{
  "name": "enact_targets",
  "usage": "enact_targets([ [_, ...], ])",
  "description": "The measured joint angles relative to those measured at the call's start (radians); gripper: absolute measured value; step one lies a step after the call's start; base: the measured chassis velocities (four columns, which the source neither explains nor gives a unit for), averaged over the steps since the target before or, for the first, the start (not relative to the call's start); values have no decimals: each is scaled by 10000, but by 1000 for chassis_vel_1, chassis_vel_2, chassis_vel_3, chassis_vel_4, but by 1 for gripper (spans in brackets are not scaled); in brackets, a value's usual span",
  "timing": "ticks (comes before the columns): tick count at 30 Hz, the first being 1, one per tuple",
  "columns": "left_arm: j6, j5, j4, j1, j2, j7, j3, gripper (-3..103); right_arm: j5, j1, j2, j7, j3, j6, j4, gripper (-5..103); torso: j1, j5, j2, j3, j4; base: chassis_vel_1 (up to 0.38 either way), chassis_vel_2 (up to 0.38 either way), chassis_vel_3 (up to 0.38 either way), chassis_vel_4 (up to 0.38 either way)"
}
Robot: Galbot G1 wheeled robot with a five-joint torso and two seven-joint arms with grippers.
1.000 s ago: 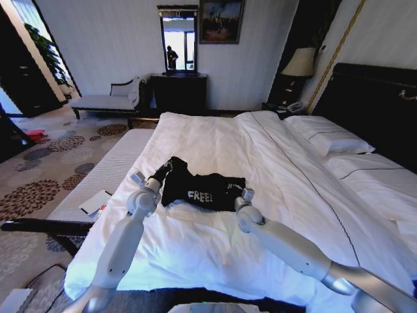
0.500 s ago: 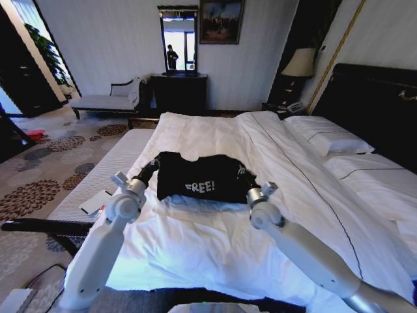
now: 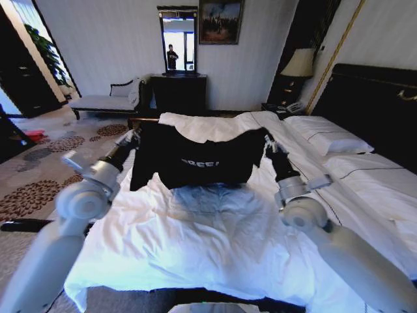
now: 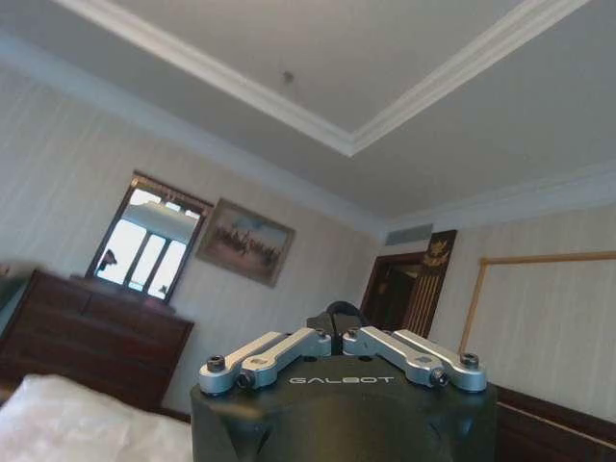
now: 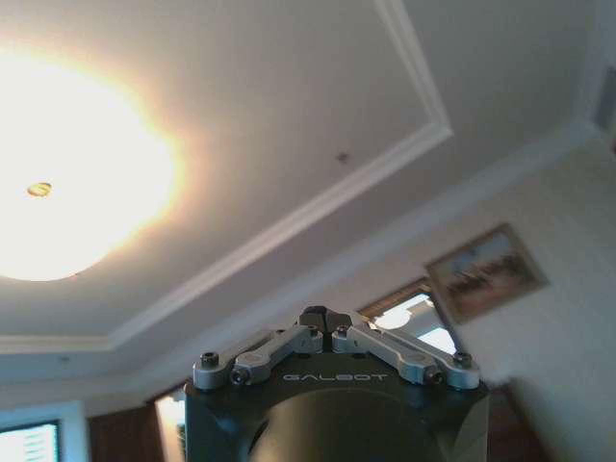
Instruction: Fold the clothes on the bed.
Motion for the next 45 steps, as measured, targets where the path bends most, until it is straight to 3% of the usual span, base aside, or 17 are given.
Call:
enact_targets([
  [5,2,-525,-478,450,626,-24,-1063,0,536,-86,-538,-127,637,65,527,0,-1,-1,0,-1,1,0,0,0,0],
  [12,0,-2137,-1206,935,1647,-119,-3172,0,1429,181,-1534,-141,1872,32,1333,0,0,1,0,1,-3,0,0,0,0],
  [15,0,-2304,-1254,975,1733,-123,-3381,0,1516,199,-1610,-137,1998,19,1416,0,0,0,0,1,-3,0,0,0,0],
  [18,-16,-3388,-1518,1354,2248,-142,-5131,0,2177,-86,-2160,-102,3278,-55,2147,0,0,2,0,0,-3,0,0,0,0],
  [19,-16,-3388,-1518,1354,2248,-142,-5131,0,2177,-86,-2160,-102,3278,-55,2147,0,0,2,0,0,-3,0,0,0,0],
  [22,-23,-4048,-1708,1831,2376,-142,-6422,0,2856,-509,-2493,72,4522,-259,2681,0,-1,1,1,-1,-2,0,0,0,0],
  [28,123,-4159,-1825,2210,2103,-142,-6730,0,2936,-966,-2660,725,5161,-799,2729,0,-2,-1,1,-1,-2,0,0,0,0],
  [31,377,-3163,-1781,2389,1707,-168,-5348,0,2274,-1410,-2125,1772,4141,-1489,2692,0,-1,2,1,0,3,0,0,0,0],
  [33,451,-2853,-1681,2459,1628,-164,-4857,0,2093,-1610,-1931,1994,3833,-1716,2683,0,-1,3,0,1,-4,0,0,0,0],
  [35,662,-1818,-1140,2529,1477,-41,-3211,0,1466,-1804,-1313,2409,2360,-2166,2161,0,-1,-1,1,0,-8,0,0,0,0],
  [37,666,-1521,-917,2460,1463,-3,-2787,0,1312,-1740,-1139,2473,1857,-2247,1818,0,-1,2,1,1,-6,0,0,0,0],
  [38,665,-633,-237,2179,1450,180,-1651,0,990,-1370,-720,2502,678,-2357,949,0,-2,4,1,1,-1,0,0,0,0],
  [40,620,357,936,1574,1401,391,-61,0,623,-724,-116,2434,-705,-2399,-242,0,-1,5,0,2,2,0,0,0,0],
  [42,610,567,1273,1332,1362,425,405,0,517,-538,61,2375,-1056,-2399,-602,0,-1,2,-1,3,1,0,0,0,0],
  [43,586,864,1777,915,1263,455,1118,0,338,-238,332,2291,-1555,-2399,-1191,0,2,0,-3,5,0,0,0,0,0],
  [44,586,864,1777,915,1263,455,1118,0,338,-238,332,2291,-1555,-2399,-1191,0,2,0,-3,5,0,0,0,0,0],
  [45,565,1414,2735,46,911,500,2376,0,50,374,962,2133,-2415,-2393,-2383,0,5,-2,-3,6,-2,0,0,0,0],
])
